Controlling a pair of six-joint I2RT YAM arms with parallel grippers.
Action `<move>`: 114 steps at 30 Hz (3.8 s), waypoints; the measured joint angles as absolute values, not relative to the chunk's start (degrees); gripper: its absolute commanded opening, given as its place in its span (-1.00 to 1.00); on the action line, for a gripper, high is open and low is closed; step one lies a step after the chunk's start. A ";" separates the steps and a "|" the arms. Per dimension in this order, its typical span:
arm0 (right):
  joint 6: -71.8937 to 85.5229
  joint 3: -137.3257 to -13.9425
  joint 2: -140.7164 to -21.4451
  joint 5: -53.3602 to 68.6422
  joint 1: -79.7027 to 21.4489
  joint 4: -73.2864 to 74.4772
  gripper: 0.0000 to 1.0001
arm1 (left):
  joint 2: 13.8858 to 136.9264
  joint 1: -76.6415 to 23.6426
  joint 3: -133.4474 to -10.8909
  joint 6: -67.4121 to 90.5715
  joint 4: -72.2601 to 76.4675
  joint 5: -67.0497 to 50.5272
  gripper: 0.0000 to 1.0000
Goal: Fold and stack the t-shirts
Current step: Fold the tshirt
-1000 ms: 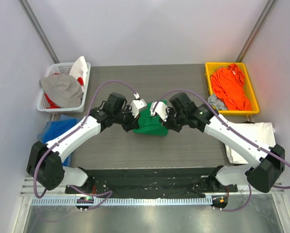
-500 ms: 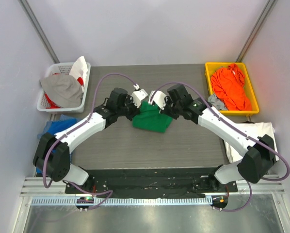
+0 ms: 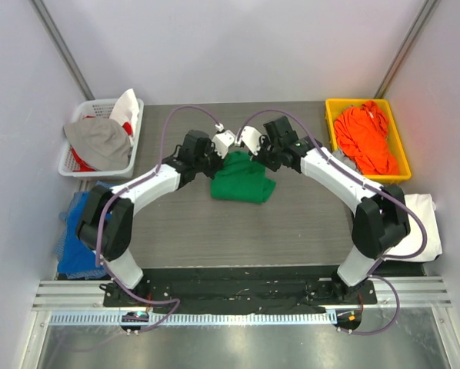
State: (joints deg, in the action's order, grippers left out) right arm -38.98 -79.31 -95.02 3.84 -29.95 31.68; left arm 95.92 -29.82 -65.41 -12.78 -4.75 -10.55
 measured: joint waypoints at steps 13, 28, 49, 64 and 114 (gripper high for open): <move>-40.40 -79.57 -105.10 6.61 -26.94 27.07 -0.98 | 107.09 -27.75 -72.82 -12.67 -4.71 -10.04 -1.00; -42.24 -86.96 -112.14 3.33 -25.87 27.33 -0.62 | 112.77 -27.22 -79.50 -12.34 -3.55 -8.97 -0.80; -43.90 -99.13 -118.74 -4.80 -25.15 27.07 -0.27 | 113.45 -26.26 -84.90 -12.49 -5.85 -1.56 0.06; -40.95 -96.62 -119.61 -7.86 -24.99 24.93 -0.26 | 113.75 -26.13 -89.93 -11.73 -8.75 4.23 0.21; -34.76 -92.68 -118.28 1.80 -25.85 20.67 -0.21 | 121.93 -26.48 -93.47 -6.50 -11.09 -3.27 0.14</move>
